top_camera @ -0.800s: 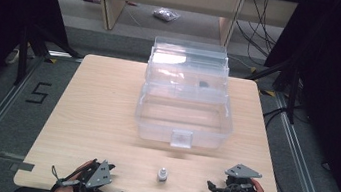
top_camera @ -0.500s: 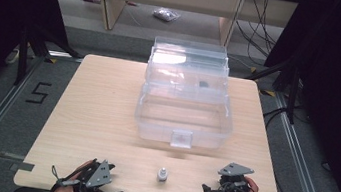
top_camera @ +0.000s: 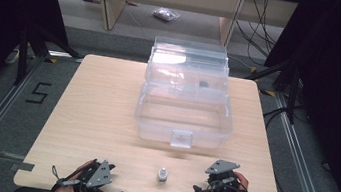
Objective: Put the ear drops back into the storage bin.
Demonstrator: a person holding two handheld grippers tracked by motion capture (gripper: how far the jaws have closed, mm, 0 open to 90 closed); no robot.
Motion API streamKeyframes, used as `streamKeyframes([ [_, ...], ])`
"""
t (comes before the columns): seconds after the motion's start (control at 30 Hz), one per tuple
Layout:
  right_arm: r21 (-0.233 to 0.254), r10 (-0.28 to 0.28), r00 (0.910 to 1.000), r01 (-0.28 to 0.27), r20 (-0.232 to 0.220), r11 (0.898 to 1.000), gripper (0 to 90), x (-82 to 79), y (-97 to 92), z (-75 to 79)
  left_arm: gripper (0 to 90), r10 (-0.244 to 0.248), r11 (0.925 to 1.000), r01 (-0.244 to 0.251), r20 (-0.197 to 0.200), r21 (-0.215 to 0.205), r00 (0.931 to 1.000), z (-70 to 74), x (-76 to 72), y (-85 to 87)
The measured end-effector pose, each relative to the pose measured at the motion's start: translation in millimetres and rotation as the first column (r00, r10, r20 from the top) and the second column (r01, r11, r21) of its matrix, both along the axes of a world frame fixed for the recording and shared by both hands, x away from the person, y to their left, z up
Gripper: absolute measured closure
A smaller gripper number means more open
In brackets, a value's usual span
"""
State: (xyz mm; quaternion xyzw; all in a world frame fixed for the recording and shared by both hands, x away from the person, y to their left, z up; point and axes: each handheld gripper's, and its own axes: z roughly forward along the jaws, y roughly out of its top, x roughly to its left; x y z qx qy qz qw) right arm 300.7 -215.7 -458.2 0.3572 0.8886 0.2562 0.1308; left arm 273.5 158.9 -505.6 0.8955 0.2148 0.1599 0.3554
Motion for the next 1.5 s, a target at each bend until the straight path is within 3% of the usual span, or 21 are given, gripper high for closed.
streamKeyframes([
  [0.17, -0.035, 0.060, 0.9982, -0.060, -0.005, 0.998, 22.8, 4.8, 20.0, 6.4, 15.2, 0.001, 1.0000, -0.001, -0.001, -0.001, 1.0000, 0.3, -0.1, 1.0],
  [0.27, -0.057, 0.136, 0.9905, -0.137, -0.015, 0.989, 23.9, 8.2, 36.2, 11.4, 15.2, 0.001, 1.0000, -0.001, 0.000, -0.002, 1.0000, 0.5, -0.2, 0.8],
  [0.33, -0.063, 0.141, 0.9898, -0.142, -0.020, 0.988, 24.0, 8.9, 41.1, 13.1, 15.2, 0.002, 1.0000, -0.002, 0.001, -0.001, 1.0000, 0.6, -0.4, 0.7],
  [0.37, -0.073, 0.166, 0.9860, -0.166, -0.015, 0.983, 24.5, 10.3, 44.7, 13.5, 15.2, 0.001, 1.0000, -0.001, 0.000, -0.005, 1.0000, 0.5, -0.3, 0.7],
  [0.4, -0.070, 0.174, 0.9839, -0.176, -0.041, 0.982, 25.2, 10.2, 51.7, 14.9, 15.2, 0.000, 1.0000, 0.000, -0.001, -0.004, 1.0000, 0.6, -0.2, 0.8],
  [0.6, -0.087, 0.226, 0.9731, -0.229, -0.047, 0.970, 26.4, 13.2, 66.5, 15.3, 15.2, 0.000, 0.9999, 0.000, 0.003, -0.010, 1.0000, 0.0, -0.3, 0.9],
  [0.77, -0.098, 0.282, 0.9571, -0.287, -0.068, 0.953, 28.4, 17.2, 81.9, 12.1, 15.2, 0.002, 1.0000, -0.002, 0.002, 0.000, 1.0000, 0.4, -0.5, 0.7],
  [0.87, -0.107, 0.286, 0.9553, -0.293, -0.074, 0.950, 29.4, 18.4, 87.3, 11.9, 15.2, 0.012, 0.9997, -0.013, -0.010, -0.020, 0.9999, -0.6, -1.0, 0.8],
  [0.9, -0.114, 0.302, 0.9507, -0.309, -0.070, 0.944, 30.3, 19.3, 90.5, 11.8, 15.2, 0.016, 0.9998, -0.016, -0.009, -0.011, 0.9998, -0.4, -1.0, 0.8],
  [0.93, -0.127, 0.332, 0.9401, -0.339, -0.078, 0.932, 32.6, 19.7, 97.0, 12.3, 15.2, 0.015, 0.9999, -0.015, -0.005, -0.008, 0.9999, -0.4, -0.8, 0.9],
  [0.97, -0.129, 0.341, 0.9363, -0.349, -0.085, 0.928, 33.1, 20.4, 100.1, 12.2, 15.2, 0.015, 0.9999, -0.015, -0.005, -0.008, 0.9999, -0.4, -0.8, 0.9],
  [1.13, -0.152, 0.343, 0.9336, -0.356, -0.103, 0.922, 35.9, 23.7, 109.0, 11.2, 15.2, -0.004, 1.0000, 0.004, 0.003, -0.002, 1.0000, 0.6, -0.6, 1.0],
  [1.17, -0.152, 0.360, 0.9273, -0.372, -0.101, 0.915, 36.5, 25.7, 110.8, 10.3, 15.2, -0.004, 1.0000, 0.004, 0.006, 0.004, 1.0000, 0.5, -0.1, 1.5],
  [1.23, -0.157, 0.364, 0.9245, -0.378, -0.114, 0.912, 37.4, 26.9, 114.2, 9.4, 15.2, 0.015, 0.9999, -0.015, -0.008, -0.009, 0.9999, -0.7, -0.7, 1.0],
  [1.3, -0.167, 0.365, 0.9227, -0.382, -0.124, 0.909, 38.6, 27.1, 118.4, 8.5, 15.2, -0.004, 1.0000, 0.004, 0.002, -0.006, 1.0000, 0.7, -0.2, 1.1],
  [1.33, -0.178, 0.400, 0.9061, -0.420, -0.139, 0.890, 40.3, 29.4, 122.4, 7.5, 15.2, -0.005, 1.0000, 0.005, 0.002, -0.007, 1.0000, 0.6, -0.4, 0.9],
  [1.37, -0.178, 0.400, 0.9061, -0.420, -0.139, 0.890, 40.3, 29.4, 122.4, 7.5, 15.2, -0.005, 1.0000, 0.005, 0.002, -0.004, 1.0000, 0.7, -0.6, 0.8],
  [1.43, -0.194, 0.413, 0.8986, -0.436, -0.148, 0.879, 42.5, 32.9, 126.9, 4.4, 15.2, -0.005, 1.0000, 0.005, 0.002, -0.002, 1.0000, 0.6, -0.8, 1.1],
  [1.47, -0.194, 0.413, 0.8986, -0.436, -0.148, 0.879, 42.5, 32.9, 126.9, 4.4, 15.2, -0.005, 1.0000, 0.005, 0.002, -0.002, 1.0000, 0.6, -0.8, 1.1],
  [1.5, -0.194, 0.380, 0.9094, -0.409, -0.168, 0.892, 44.5, 32.8, 128.9, 2.1, 15.2, -0.005, 1.0000, 0.005, 0.002, -0.004, 1.0000, 0.9, -0.9, 1.2],
])
